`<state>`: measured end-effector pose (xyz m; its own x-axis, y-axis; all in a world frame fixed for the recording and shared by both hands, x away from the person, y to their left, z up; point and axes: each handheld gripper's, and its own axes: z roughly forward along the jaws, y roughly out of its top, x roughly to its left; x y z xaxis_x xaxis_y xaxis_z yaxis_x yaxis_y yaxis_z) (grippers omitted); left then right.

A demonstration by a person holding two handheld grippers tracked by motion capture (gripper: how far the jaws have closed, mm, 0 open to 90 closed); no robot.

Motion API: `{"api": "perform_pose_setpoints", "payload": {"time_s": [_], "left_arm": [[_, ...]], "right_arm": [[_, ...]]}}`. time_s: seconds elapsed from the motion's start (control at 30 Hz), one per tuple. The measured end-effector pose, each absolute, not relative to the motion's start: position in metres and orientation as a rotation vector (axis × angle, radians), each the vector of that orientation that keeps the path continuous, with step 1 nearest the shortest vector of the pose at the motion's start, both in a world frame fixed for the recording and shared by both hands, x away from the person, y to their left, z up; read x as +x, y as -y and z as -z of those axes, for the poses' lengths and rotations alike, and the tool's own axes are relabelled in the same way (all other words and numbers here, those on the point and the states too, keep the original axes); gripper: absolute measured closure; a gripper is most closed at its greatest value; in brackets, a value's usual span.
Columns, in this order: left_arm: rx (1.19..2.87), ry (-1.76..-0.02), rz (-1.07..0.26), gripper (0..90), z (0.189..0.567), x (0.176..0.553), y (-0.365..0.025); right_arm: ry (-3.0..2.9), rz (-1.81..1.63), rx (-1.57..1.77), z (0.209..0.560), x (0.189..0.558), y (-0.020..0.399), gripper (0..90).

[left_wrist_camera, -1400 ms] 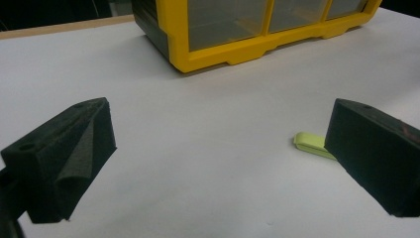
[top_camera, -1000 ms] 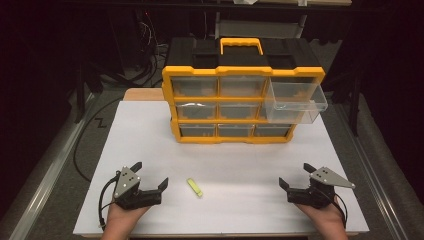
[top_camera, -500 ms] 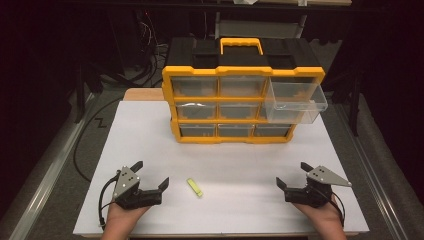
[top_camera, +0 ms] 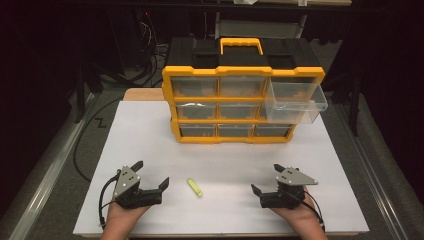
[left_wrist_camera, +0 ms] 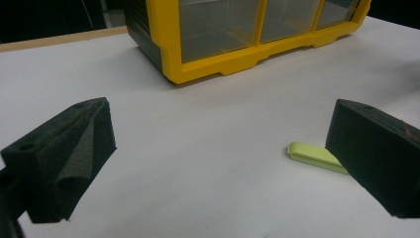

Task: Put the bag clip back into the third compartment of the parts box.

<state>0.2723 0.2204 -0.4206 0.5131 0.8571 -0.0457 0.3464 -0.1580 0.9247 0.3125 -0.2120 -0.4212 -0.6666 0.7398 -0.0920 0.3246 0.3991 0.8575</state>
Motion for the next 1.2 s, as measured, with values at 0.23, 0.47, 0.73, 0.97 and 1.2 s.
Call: {"api": "perform_pose_setpoints", "payload": {"time_s": [0.23,0.47,0.73,0.97,1.2], "left_arm": [[1.726,-0.996,-0.625,0.4,0.420,0.273,-0.220],[1.718,-0.982,-0.620,0.4,0.419,0.271,-0.220],[1.714,-0.975,-0.618,0.4,0.418,0.270,-0.220],[1.704,-0.977,-0.623,0.4,0.418,0.270,-0.220],[1.710,-0.976,-0.621,0.4,0.418,0.270,-0.220]], "right_arm": [[-2.265,-1.195,0.846,0.424,0.315,0.179,0.3],[-2.317,-1.228,0.794,0.426,0.311,0.148,0.3],[-2.391,-1.266,0.761,0.424,0.311,0.119,1.5],[-2.425,-1.272,0.730,0.424,0.318,0.096,4.4],[-2.436,-1.279,0.704,0.421,0.325,0.074,10.9]]}}
